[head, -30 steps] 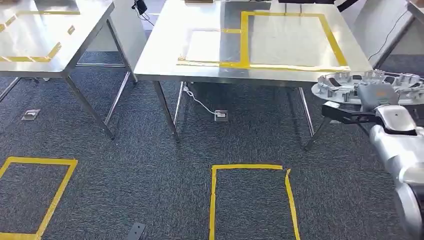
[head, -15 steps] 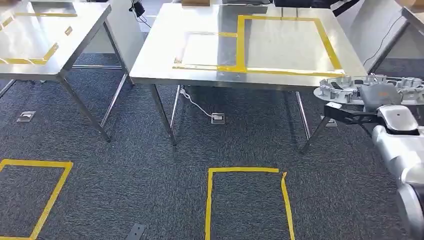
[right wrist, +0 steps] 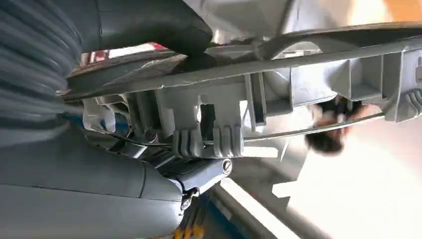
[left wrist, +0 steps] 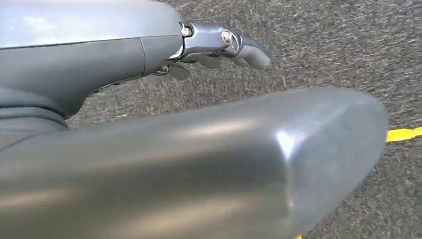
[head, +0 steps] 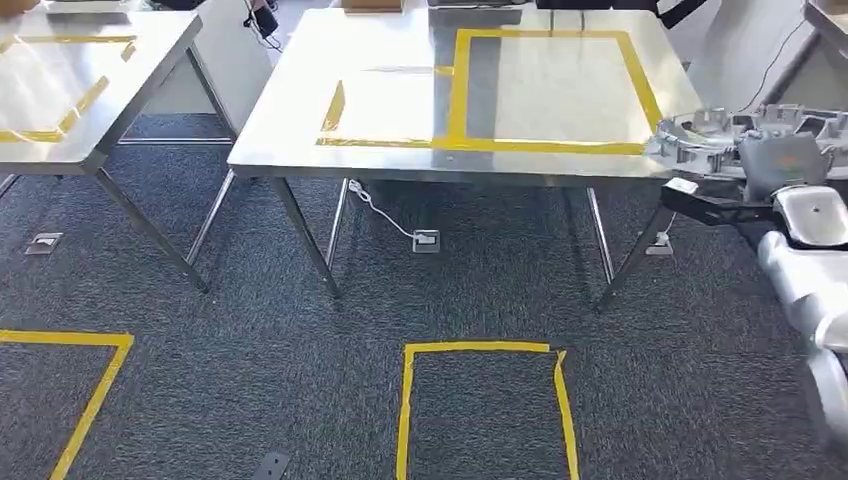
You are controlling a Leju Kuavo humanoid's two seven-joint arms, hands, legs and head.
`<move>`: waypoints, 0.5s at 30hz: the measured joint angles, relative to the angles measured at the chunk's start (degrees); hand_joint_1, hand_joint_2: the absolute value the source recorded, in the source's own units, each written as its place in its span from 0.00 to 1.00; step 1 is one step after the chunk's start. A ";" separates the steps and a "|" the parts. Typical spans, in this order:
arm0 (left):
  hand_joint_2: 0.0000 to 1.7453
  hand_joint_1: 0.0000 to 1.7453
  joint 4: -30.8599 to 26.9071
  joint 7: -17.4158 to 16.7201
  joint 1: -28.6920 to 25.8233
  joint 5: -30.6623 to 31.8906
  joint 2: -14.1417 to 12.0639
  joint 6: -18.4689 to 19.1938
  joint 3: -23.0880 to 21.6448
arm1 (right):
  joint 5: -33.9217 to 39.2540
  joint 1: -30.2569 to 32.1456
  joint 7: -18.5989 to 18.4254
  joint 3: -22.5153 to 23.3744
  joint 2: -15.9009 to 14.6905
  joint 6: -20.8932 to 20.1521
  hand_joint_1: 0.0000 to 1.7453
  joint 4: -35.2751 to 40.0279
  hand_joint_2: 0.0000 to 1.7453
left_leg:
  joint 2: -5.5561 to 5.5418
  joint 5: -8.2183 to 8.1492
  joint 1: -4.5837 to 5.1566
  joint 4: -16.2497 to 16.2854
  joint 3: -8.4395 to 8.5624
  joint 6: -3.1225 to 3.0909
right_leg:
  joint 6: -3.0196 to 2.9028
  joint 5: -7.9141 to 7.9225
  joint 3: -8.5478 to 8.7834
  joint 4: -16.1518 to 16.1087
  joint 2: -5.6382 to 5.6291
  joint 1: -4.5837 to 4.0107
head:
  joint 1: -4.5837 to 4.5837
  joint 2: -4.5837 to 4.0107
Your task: Take the parts from the cabinet and place them on the table.
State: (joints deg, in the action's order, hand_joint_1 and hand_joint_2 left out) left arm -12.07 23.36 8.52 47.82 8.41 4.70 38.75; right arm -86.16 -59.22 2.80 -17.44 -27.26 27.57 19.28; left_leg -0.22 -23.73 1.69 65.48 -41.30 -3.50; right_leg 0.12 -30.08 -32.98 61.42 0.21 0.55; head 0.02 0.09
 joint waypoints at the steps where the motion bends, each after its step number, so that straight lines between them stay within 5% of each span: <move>1: 0.00 0.00 -0.04 -0.04 -0.05 0.00 -0.38 -0.07 0.00 | 0.35 0.12 0.35 0.00 0.02 2.07 1.00 0.22 1.00 | 0.18 0.80 1.10 -3.13 1.29 -2.29 | -0.23 -0.28 0.66 -0.58 0.17 0.30 | 0.19 0.00; 2: 0.00 0.00 0.02 -0.02 -0.17 0.00 -0.52 -0.07 -0.02 | 0.57 -0.38 0.94 0.00 0.02 4.06 1.00 0.33 1.00 | 0.50 0.35 0.96 -3.87 2.33 -2.95 | 0.16 -0.39 1.12 -1.09 0.15 -0.54 | 0.66 0.00; 4: 0.00 0.00 -0.04 -0.07 -0.19 0.00 -0.19 -0.20 -0.24 | 1.35 -0.58 2.19 0.07 -0.02 8.30 1.00 1.59 1.00 | 0.09 0.15 1.28 -6.05 3.46 -3.12 | 0.72 0.25 1.74 -1.45 0.37 0.45 | 0.41 0.00; 5: 0.00 0.00 -0.07 -0.11 -0.19 0.00 -0.41 -0.24 -0.33 | 1.90 -0.69 3.28 0.07 0.11 10.16 1.00 2.45 1.00 | 0.09 0.01 1.40 -7.05 4.27 -2.97 | 1.48 0.98 1.92 -1.48 0.46 0.26 | 0.31 0.00; 7: 0.00 0.00 -0.13 -0.06 -0.10 0.00 -0.24 -0.41 -0.39 | 2.97 -0.62 4.69 0.28 0.20 11.81 1.00 4.54 1.00 | -0.25 0.40 0.79 -9.68 7.02 -1.91 | 1.75 0.75 1.42 0.34 0.34 0.62 | 0.35 0.00; 11: 0.00 0.00 -0.07 -0.31 0.02 0.13 0.13 -0.48 -0.48 | 4.07 1.84 6.69 0.37 0.17 12.54 1.00 11.11 1.00 | -0.97 -0.79 0.03 -9.94 8.24 -0.81 | 3.07 -4.36 -7.15 12.12 -0.26 1.00 | 0.52 0.00; 13: 0.00 0.00 0.00 -0.42 -0.31 0.28 0.33 -0.48 -0.50 | 4.82 2.94 7.34 0.63 0.17 12.58 1.00 14.04 1.00 | -1.34 -1.84 -0.49 -9.37 8.92 -0.07 | 3.62 -1.85 -8.12 10.12 -0.23 1.62 | 0.63 0.00; 15: 0.00 0.00 0.02 -0.44 -0.39 0.37 0.39 -0.48 -0.50 | 6.21 4.14 8.57 0.83 0.15 12.56 1.00 16.33 1.00 | -1.73 -3.36 -1.19 -8.06 9.49 1.01 | 4.97 5.53 -5.77 1.02 -0.20 2.50 | 0.68 0.00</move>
State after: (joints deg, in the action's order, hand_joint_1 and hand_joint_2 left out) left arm -12.04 22.93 8.13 48.19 8.81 4.22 38.25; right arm -79.95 -55.08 11.37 -16.61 -27.10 40.13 35.61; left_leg -1.95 -27.08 0.50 57.41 -31.81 -2.50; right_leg 5.09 -24.54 -38.75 62.45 0.01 3.05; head 0.70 0.09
